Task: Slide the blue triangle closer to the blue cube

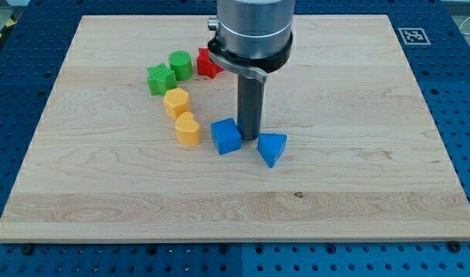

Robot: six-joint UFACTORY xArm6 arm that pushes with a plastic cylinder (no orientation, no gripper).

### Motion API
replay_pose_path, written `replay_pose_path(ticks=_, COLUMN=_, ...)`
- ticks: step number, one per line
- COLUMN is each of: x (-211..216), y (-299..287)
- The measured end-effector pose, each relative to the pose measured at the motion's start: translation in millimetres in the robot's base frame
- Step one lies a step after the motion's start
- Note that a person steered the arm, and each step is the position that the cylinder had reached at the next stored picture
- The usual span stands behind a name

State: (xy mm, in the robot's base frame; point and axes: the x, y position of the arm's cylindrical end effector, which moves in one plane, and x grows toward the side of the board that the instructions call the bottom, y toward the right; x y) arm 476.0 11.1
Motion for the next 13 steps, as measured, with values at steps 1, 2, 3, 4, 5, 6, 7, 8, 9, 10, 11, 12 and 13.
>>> replay_pose_path(ticks=1, x=0.0, y=-8.5)
replay_pose_path(ticks=2, x=0.0, y=-11.3)
replay_pose_path(ticks=3, x=-0.4, y=-12.2)
replay_pose_path(ticks=4, x=-9.1, y=8.4)
replay_pose_path(ticks=5, x=-19.0, y=44.4)
replay_pose_path(ticks=6, x=-17.7, y=81.2)
replay_pose_path(ticks=7, x=-10.7, y=102.2)
replay_pose_path(ticks=8, x=19.6, y=104.0)
replay_pose_path(ticks=9, x=38.4, y=85.5)
replay_pose_path(ticks=10, x=50.2, y=68.7)
replay_pose_path(ticks=11, x=51.5, y=60.0)
replay_pose_path(ticks=12, x=49.4, y=56.7)
replay_pose_path(ticks=13, x=45.7, y=53.6)
